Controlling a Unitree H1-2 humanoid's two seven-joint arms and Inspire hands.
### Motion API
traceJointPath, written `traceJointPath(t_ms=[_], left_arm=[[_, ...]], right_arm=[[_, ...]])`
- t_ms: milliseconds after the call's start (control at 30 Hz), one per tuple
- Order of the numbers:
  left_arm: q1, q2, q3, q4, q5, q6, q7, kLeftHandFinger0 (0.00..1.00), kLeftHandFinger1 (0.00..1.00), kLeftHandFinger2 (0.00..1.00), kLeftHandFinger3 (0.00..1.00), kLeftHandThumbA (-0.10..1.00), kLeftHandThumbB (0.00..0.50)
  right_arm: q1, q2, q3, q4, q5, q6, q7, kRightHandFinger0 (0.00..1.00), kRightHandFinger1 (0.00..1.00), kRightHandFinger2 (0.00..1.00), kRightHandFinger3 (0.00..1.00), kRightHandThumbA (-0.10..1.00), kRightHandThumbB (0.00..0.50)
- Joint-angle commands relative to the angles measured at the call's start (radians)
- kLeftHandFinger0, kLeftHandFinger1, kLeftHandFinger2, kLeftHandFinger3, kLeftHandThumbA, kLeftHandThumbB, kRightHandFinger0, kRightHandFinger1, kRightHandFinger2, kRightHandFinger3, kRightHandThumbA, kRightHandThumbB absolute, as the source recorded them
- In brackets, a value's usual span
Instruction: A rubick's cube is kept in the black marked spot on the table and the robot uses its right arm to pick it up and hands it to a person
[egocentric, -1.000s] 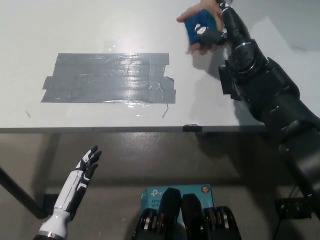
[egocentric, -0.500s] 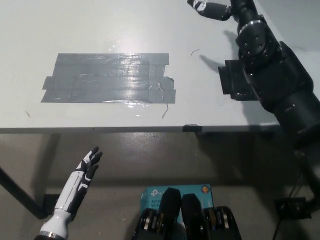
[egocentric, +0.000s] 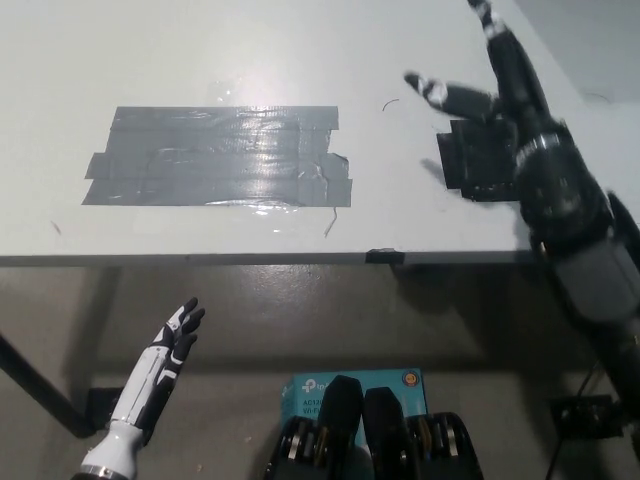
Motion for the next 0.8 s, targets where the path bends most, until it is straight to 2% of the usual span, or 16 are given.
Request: traceJointPath(t_ms=[0,133,233,300,400,433,467,633,767], left_arm=[[0.007,0.016,-0.004,-0.034,0.029,-0.007,0.002,1.00,1.00,1.00,1.00,1.00,0.302],[0.012,0.019,-0.004,-0.025,0.033,-0.007,0.004,1.00,1.00,1.00,1.00,1.00,0.305],[0.018,0.021,-0.006,-0.016,0.039,-0.014,0.005,1.00,1.00,1.00,1.00,1.00,0.296],[0.026,0.021,-0.007,-0.005,0.041,-0.022,0.008,1.00,1.00,1.00,1.00,1.00,0.293],[0.033,0.019,-0.008,0.002,0.039,-0.026,0.008,1.00,1.00,1.00,1.00,1.00,0.293],[0.039,0.019,-0.010,0.002,0.038,-0.027,0.005,1.00,1.00,1.00,1.00,1.00,0.292],[0.045,0.020,-0.012,0.002,0.038,-0.025,0.002,1.00,1.00,1.00,1.00,1.00,0.294],[0.045,0.021,-0.013,-0.002,0.042,-0.021,0.002,1.00,1.00,1.00,1.00,1.00,0.298],[0.041,0.020,-0.013,-0.001,0.039,-0.026,0.000,1.00,1.00,1.00,1.00,1.00,0.293]], right_arm=[[0.414,-0.242,-0.177,-1.246,0.250,0.165,0.157,1.00,1.00,1.00,1.00,0.88,0.350],[0.575,-0.264,-0.198,-1.314,0.248,0.106,0.138,1.00,1.00,1.00,1.00,0.96,0.297],[0.661,-0.257,-0.210,-1.299,0.275,0.056,0.121,1.00,1.00,1.00,1.00,0.94,0.278],[0.749,-0.225,-0.222,-1.221,0.313,-0.030,0.099,1.00,1.00,1.00,1.00,0.97,0.263],[0.787,-0.203,-0.222,-1.169,0.328,-0.068,0.093,1.00,1.00,1.00,1.00,0.98,0.251],[0.815,-0.184,-0.214,-1.103,0.321,-0.118,0.092,1.00,1.00,1.00,1.00,0.96,0.188],[0.840,-0.156,-0.203,-1.034,0.325,-0.154,0.090,1.00,1.00,1.00,1.00,0.90,0.150],[0.861,-0.107,-0.178,-0.829,0.263,-0.213,0.101,1.00,1.00,1.00,1.00,0.93,0.147],[0.844,-0.068,-0.182,-0.657,0.261,-0.257,0.118,1.00,1.00,1.00,1.00,0.87,0.128]])
